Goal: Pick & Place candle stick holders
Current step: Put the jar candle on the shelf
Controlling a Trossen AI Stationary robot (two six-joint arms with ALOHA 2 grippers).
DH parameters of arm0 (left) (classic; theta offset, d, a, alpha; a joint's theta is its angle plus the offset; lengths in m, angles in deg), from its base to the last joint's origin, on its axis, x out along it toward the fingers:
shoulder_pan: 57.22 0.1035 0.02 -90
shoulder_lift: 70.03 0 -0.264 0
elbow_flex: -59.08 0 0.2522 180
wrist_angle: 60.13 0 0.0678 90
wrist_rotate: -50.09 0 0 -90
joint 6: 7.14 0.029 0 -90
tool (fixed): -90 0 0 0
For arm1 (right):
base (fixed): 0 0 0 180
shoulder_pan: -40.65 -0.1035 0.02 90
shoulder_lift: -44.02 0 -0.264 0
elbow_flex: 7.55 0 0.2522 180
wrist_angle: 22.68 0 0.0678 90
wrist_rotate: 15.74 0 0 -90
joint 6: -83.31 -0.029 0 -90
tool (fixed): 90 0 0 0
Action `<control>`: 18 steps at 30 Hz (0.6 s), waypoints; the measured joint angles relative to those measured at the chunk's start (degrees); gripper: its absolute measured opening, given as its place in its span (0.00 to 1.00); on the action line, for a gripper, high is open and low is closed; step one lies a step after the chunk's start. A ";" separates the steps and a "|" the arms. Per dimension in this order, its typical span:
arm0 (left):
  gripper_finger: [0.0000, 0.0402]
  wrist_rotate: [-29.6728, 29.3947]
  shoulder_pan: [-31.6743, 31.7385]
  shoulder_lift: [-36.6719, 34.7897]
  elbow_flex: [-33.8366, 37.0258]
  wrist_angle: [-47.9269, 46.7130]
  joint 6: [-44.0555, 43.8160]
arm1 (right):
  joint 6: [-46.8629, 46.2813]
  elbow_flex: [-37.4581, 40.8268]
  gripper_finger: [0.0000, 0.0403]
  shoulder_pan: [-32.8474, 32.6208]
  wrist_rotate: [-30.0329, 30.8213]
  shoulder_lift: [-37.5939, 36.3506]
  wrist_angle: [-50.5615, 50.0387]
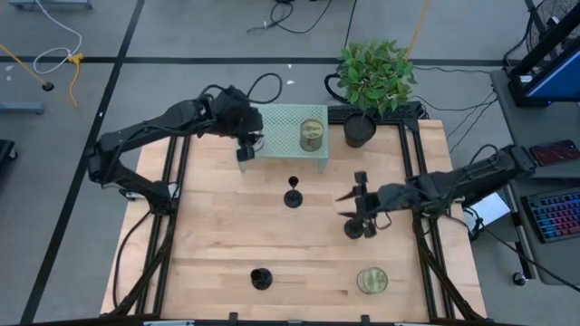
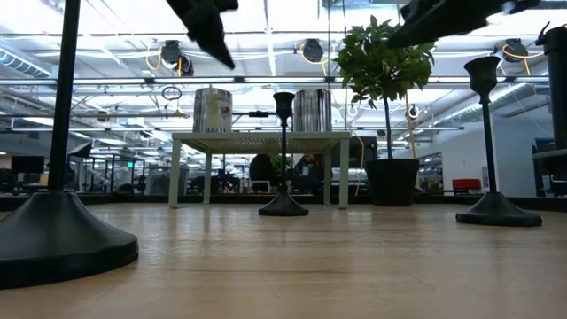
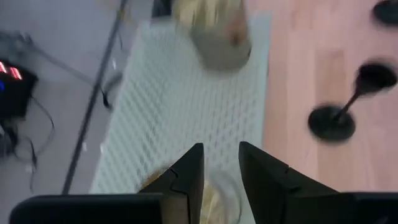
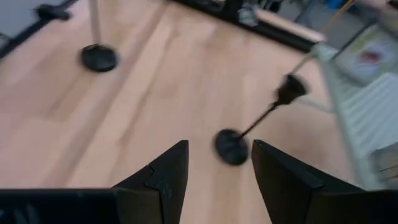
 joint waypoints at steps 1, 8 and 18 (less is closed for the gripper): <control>0.26 0.00 -0.61 -0.45 -0.10 0.76 -0.02 | -1.28 0.00 0.42 -1.25 -0.04 -0.03 -0.73; 0.26 0.02 -3.77 -1.46 0.00 1.23 -0.25 | -9.85 0.00 0.42 -11.83 -0.09 -0.17 -5.04; 0.26 0.53 -7.41 -0.94 0.02 1.51 -0.35 | -28.89 0.00 0.42 -25.86 -2.94 2.44 -6.22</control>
